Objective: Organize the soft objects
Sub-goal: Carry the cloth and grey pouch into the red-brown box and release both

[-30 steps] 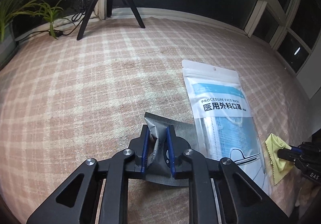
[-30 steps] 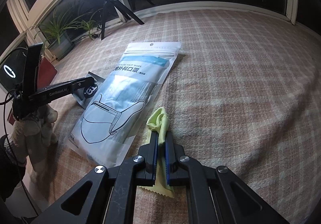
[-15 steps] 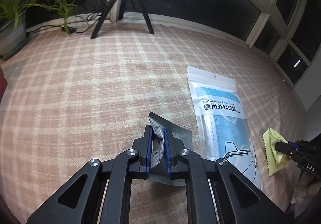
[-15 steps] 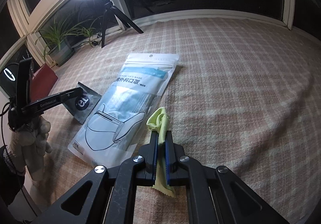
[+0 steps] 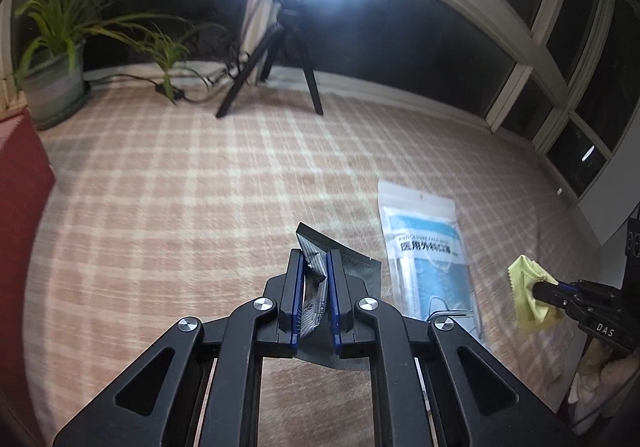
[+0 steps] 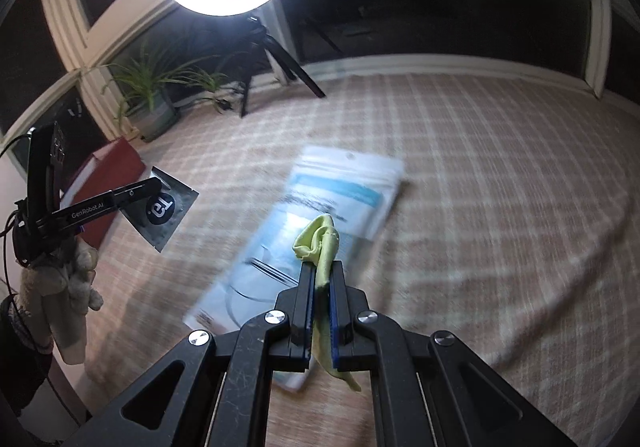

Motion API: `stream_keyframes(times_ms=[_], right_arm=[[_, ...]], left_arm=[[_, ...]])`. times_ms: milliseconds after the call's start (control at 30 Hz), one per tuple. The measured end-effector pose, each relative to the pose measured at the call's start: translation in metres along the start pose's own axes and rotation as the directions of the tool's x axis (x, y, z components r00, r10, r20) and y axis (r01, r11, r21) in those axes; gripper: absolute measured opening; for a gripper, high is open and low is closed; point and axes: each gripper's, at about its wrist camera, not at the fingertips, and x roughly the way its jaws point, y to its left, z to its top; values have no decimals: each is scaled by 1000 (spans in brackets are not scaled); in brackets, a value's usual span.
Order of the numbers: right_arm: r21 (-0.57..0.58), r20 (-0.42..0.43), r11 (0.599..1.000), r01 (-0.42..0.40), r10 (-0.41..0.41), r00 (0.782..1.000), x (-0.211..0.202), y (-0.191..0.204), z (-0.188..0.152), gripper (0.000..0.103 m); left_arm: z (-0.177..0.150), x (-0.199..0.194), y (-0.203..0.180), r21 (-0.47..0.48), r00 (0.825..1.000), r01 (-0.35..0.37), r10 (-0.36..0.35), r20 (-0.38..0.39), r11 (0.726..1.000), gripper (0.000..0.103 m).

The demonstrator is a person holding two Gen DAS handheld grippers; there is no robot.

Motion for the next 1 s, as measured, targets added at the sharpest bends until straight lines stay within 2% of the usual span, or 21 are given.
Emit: stream_keyframes(times_ms=[233, 400, 700, 1000], right_arm=[[-88, 44, 993, -77, 81, 996, -6, 55, 30, 6], [-156, 59, 976, -153, 164, 985, -3, 106, 50, 6], [-329, 59, 907, -264, 299, 952, 18, 224, 82, 6], [-424, 3, 832, -358, 396, 918, 43, 326, 101, 6]], left_arm=[[10, -47, 29, -50, 997, -18, 21, 70, 999, 9], [10, -87, 60, -105, 992, -51, 63, 111, 993, 9], [5, -157, 125, -194, 967, -135, 172, 186, 972, 9], [-11, -208, 196, -296, 938, -221, 286, 196, 929, 9]])
